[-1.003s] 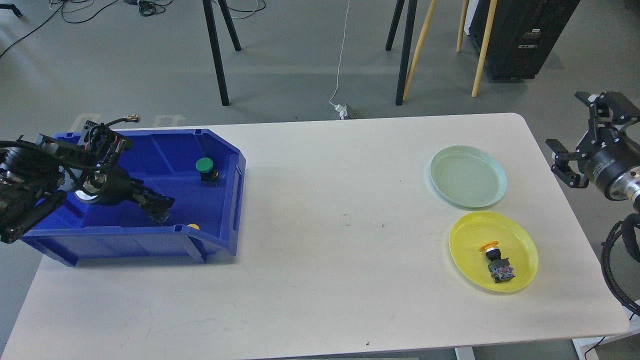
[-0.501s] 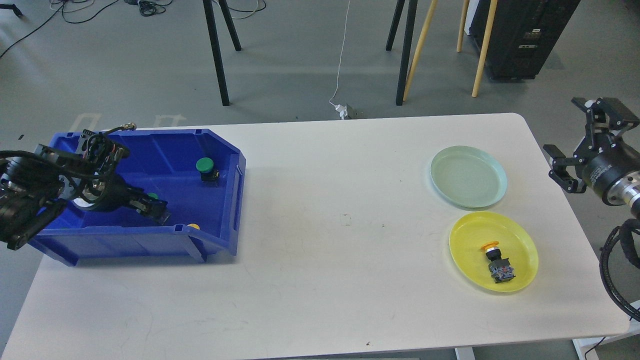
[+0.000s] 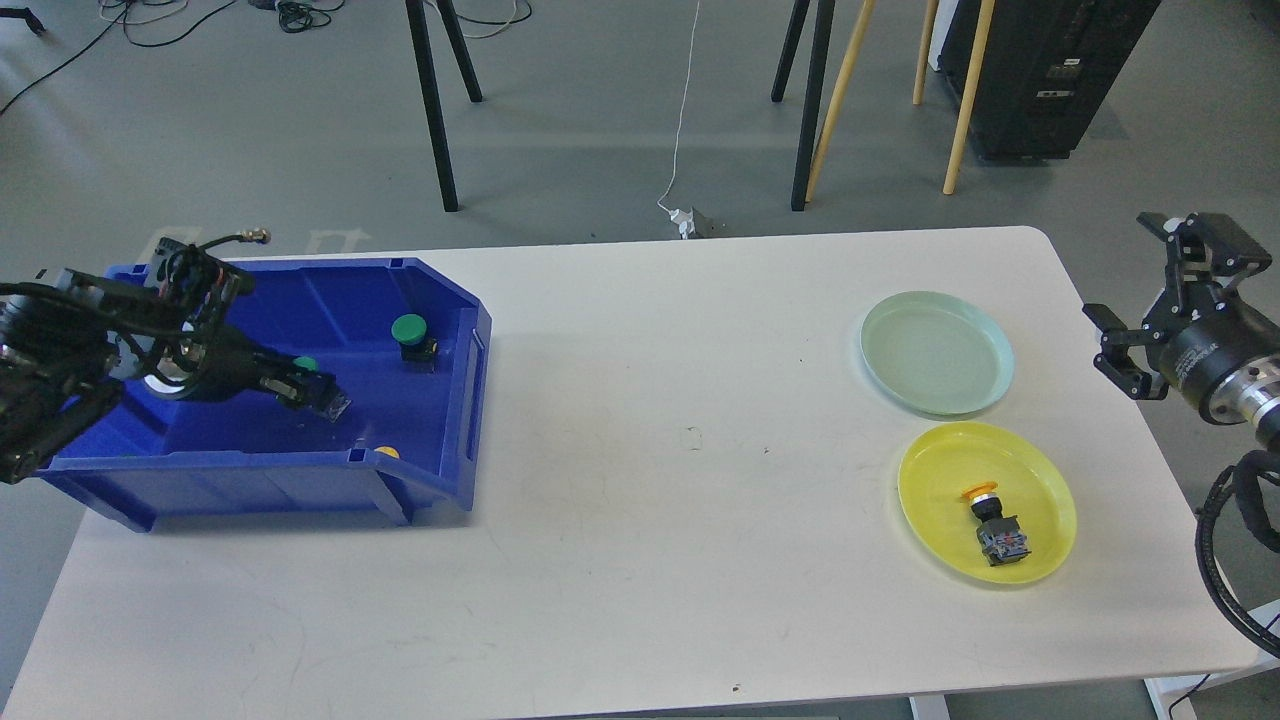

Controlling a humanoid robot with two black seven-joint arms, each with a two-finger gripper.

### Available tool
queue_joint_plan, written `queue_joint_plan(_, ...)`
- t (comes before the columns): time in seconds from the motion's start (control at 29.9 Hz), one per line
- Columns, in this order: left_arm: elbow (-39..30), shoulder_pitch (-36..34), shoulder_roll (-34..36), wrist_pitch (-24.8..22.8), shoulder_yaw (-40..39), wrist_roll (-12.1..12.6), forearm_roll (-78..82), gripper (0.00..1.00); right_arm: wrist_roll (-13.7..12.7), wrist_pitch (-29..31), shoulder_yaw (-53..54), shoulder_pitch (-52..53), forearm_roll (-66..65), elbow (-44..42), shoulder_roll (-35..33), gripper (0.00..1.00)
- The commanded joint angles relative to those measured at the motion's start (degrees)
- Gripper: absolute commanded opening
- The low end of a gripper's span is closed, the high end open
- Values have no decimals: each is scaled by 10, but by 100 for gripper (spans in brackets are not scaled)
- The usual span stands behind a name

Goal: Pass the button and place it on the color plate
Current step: 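Lift the button and extend the left gripper toward the right gripper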

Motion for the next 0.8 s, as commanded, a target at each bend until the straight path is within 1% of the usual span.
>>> queue_joint_plan(0.0, -132, -48, 59, -32, -34, 0, -139, 7, 7, 3, 4, 1, -2, 1, -1, 100)
queue_joint_plan(0.03, -157, -51, 61, -32, -46, 0, -181, 7, 12, 3, 4, 3, -2, 3, 0, 100)
queue_joint_plan(0.13, -218, -50, 48, -32, -94, 0, -293, 8, 44, 4, 1, 9, -12, 7, 9, 100)
queue_joint_plan(0.17, -232, -47, 30, -32, -108, 0, -330, 8, 55, 4, 0, 10, -19, 13, 14, 100)
queue_joint_plan(0.23, -239, -41, -8, -32, -121, 0, -398, 8, 72, 7, -3, 17, -39, 28, 18, 100)
queue_joint_plan(0.3, -229, -26, -58, -32, -123, 0, -485, 8, 97, 23, -7, 23, -50, 40, 19, 100)
queue_joint_plan(0.37, -202, -12, -109, -32, -121, 0, -535, 8, 119, 49, -12, 25, -56, 44, 27, 100)
queue_joint_plan(0.47, -149, 4, -196, -32, -124, 0, -546, 9, 132, 85, -54, 58, -57, 49, 58, 100)
queue_joint_plan(0.53, -122, 11, -233, -32, -124, 0, -547, 9, 137, 90, -103, 94, -61, 48, 62, 100)
queue_joint_plan(0.64, -94, 17, -265, -32, -124, 0, -551, 10, 141, 90, -189, 163, -97, 40, 70, 100)
queue_joint_plan(0.77, -71, 18, -271, -32, -131, 0, -576, 10, 155, 89, -272, 232, -128, 6, 125, 100)
